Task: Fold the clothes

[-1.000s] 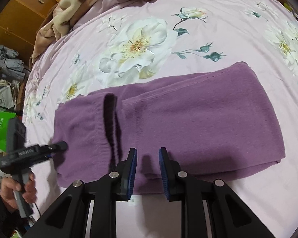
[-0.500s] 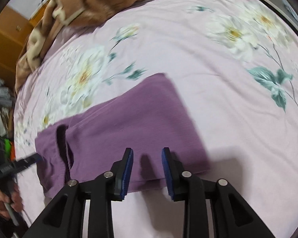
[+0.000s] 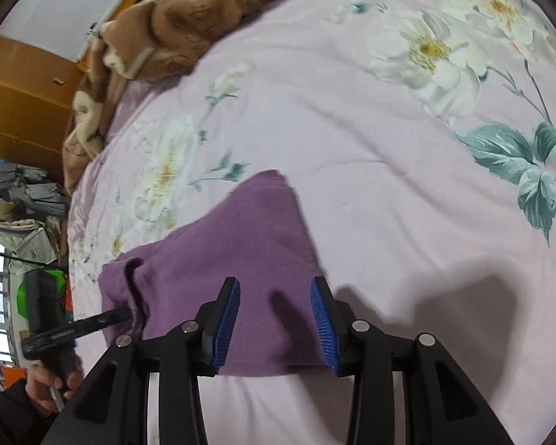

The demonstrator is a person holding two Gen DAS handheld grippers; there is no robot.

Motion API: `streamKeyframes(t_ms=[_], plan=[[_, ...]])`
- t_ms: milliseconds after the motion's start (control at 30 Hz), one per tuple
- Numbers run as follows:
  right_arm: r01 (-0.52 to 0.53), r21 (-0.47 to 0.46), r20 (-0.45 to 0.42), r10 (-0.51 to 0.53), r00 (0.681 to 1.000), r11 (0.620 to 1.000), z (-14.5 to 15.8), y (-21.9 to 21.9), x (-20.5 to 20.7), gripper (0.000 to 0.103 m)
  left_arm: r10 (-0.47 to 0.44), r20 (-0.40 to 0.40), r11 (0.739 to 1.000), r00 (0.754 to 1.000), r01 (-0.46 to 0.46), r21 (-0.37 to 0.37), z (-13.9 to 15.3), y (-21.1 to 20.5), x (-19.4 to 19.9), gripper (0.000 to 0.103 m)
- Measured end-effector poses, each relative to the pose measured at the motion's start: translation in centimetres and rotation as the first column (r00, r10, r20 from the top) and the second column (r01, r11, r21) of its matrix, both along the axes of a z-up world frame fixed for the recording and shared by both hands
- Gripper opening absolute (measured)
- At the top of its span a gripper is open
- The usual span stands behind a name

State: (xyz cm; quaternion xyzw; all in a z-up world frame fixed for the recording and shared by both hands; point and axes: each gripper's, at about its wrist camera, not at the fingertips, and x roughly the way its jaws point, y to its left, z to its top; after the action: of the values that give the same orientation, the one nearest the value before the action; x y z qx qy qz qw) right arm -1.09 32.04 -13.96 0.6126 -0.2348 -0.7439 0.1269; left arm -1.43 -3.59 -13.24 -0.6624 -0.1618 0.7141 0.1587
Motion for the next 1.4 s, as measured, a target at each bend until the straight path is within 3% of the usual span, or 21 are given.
streamKeyframes(t_ms=[200, 233, 267, 333, 433, 533, 600, 833, 900, 967, 1000, 1233, 1400], plan=[[-0.019, -0.174, 0.098, 0.036, 0.994, 0.984, -3.8, 0.7, -3.0, 0.043, -0.018, -0.012, 1.000, 1.000, 0.018, 0.016, -0.4, 4.1, -1.2, 0.045], [-0.011, -0.207, 0.110, 0.035, 0.993, 0.978, -4.2, 0.9, -3.3, 0.035, -0.006, -0.007, 1.000, 1.000, 0.006, 0.022, -0.6, 4.4, -1.4, 0.045], [0.003, -0.226, 0.120, 0.025, 0.993, 0.974, -4.6, 1.3, -3.4, 0.017, 0.009, 0.000, 1.000, 1.000, -0.009, 0.025, -0.9, 4.8, -1.6, 0.045], [0.034, -0.265, 0.139, 0.003, 0.990, 0.964, -5.4, 2.3, -3.3, 0.015, 0.019, 0.008, 1.000, 1.000, -0.019, 0.018, -1.4, 5.4, -1.9, 0.045], [0.065, -0.313, 0.167, -0.013, 0.986, 0.948, -5.9, 3.5, -2.7, 0.017, 0.019, 0.022, 1.000, 1.000, -0.019, -0.003, -1.8, 6.2, -1.9, 0.045], [0.082, -0.341, 0.191, -0.017, 0.982, 0.937, -5.8, 4.2, -2.2, 0.031, 0.018, 0.014, 1.000, 1.000, -0.018, -0.006, -1.4, 6.4, -1.5, 0.045], [0.082, -0.360, 0.209, -0.005, 0.978, 0.929, -6.0, 4.4, -1.6, 0.034, 0.013, 0.009, 1.000, 1.000, -0.013, -0.012, -1.1, 6.6, -1.4, 0.045], [0.043, -0.370, 0.216, 0.041, 0.975, 0.928, -7.2, 3.5, -1.4, 0.034, 0.002, 0.026, 1.000, 1.000, -0.001, -0.026, -2.5, 7.3, -1.1, 0.045], [0.003, -0.363, 0.214, 0.080, 0.974, 0.932, -7.1, 2.5, -2.0, 0.031, 0.014, 0.029, 1.000, 0.999, -0.014, -0.024, -2.6, 7.2, -1.3, 0.045], [-0.041, -0.340, 0.198, 0.114, 0.974, 0.940, -6.5, 1.6, -2.5, 0.020, 0.028, 0.032, 0.999, 0.999, -0.027, -0.023, -2.4, 7.0, -1.5, 0.045], [-0.050, -0.333, 0.184, 0.117, 0.976, 0.941, -6.1, 1.5, -2.5, 0.020, 0.032, 0.022, 0.999, 0.999, -0.032, -0.022, -1.9, 6.8, -1.5, 0.045], [-0.010, -0.316, 0.200, 0.077, 0.977, 0.949, -6.9, 1.3, -2.1, 0.025, 0.060, -0.059, 0.998, 0.996, -0.061, -0.018, 1.7, 4.8, -1.0, 0.045], [-0.043, -0.304, 0.176, 0.100, 0.979, 0.952, -6.9, 1.1, -2.4, 0.020, 0.017, -0.047, 1.000, 0.999, -0.016, 0.016, 0.4, 6.9, -1.3, 0.045]])
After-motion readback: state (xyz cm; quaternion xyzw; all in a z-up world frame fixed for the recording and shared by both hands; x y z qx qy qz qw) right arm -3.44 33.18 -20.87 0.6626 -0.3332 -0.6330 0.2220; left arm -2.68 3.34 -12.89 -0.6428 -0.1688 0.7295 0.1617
